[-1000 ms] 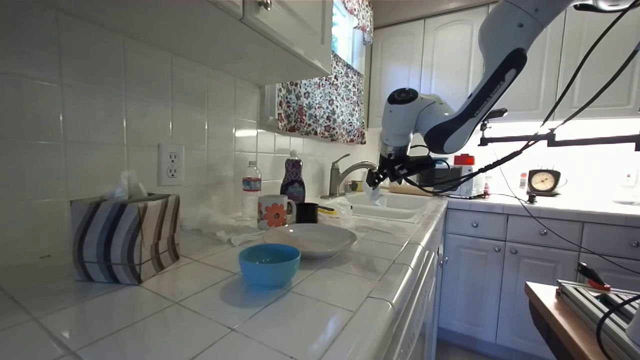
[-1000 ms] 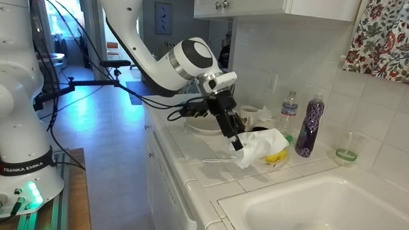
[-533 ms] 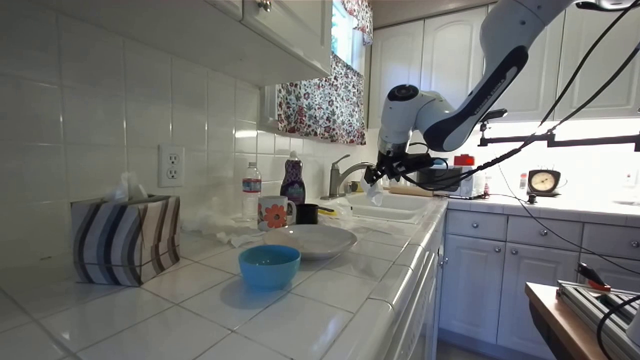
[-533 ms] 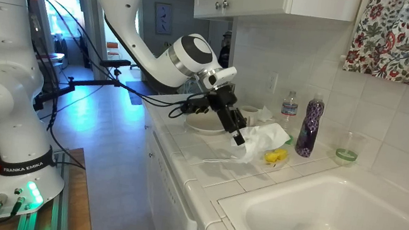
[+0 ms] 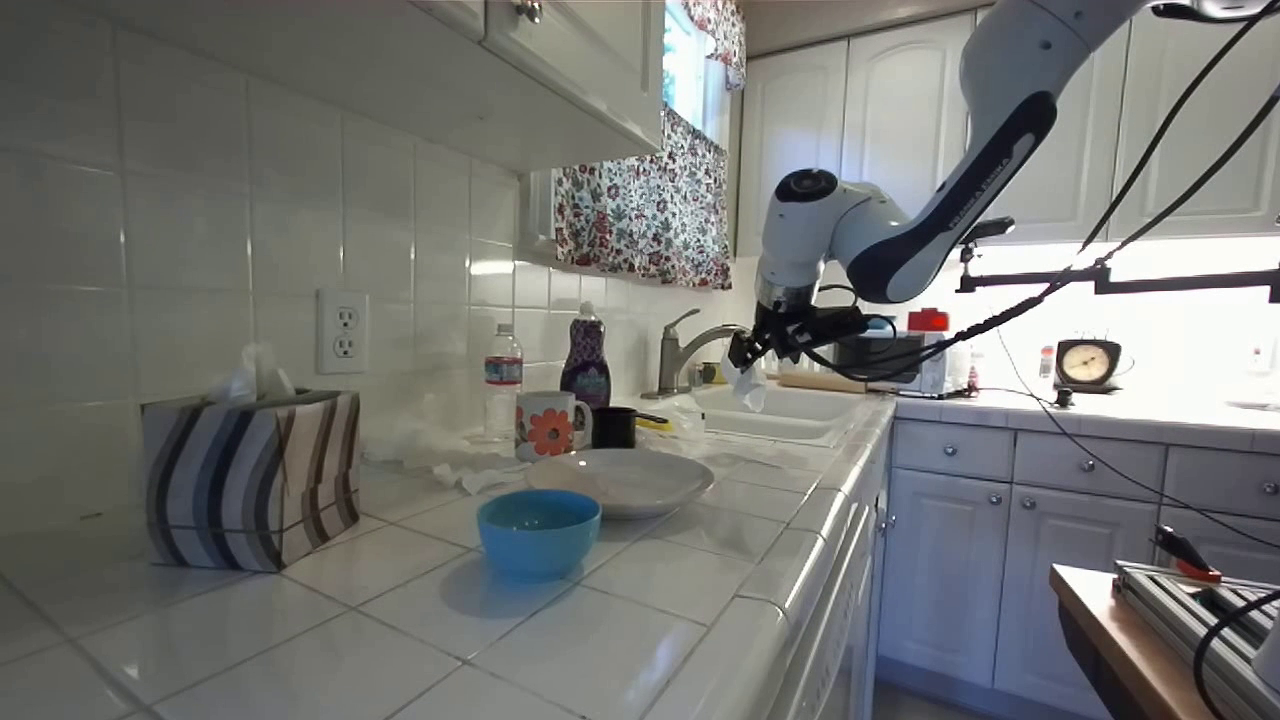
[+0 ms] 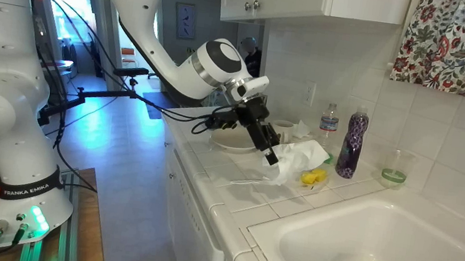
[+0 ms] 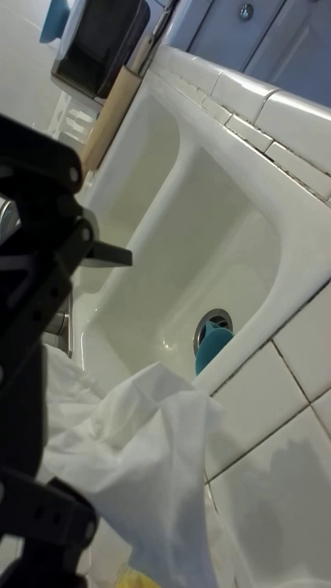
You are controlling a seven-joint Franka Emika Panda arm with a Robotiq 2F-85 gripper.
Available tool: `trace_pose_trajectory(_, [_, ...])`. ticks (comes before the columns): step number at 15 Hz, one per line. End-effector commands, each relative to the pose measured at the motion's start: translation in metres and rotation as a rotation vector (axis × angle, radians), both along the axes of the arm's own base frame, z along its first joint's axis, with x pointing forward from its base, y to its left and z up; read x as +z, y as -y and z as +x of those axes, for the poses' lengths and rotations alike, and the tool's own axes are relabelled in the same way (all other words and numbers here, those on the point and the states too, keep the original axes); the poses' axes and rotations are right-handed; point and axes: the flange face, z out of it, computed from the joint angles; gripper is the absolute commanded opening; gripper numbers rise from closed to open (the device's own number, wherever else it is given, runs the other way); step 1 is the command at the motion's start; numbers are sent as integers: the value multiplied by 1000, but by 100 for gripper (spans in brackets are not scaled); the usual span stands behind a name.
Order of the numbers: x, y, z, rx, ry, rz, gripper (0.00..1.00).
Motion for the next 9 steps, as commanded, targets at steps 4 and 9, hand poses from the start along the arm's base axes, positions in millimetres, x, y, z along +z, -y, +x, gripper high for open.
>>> trace_pose_trajectory(4, [21, -21, 0, 130, 72, 27, 100])
trace_pose_trajectory(9, [1, -40, -9, 233, -98, 83, 100])
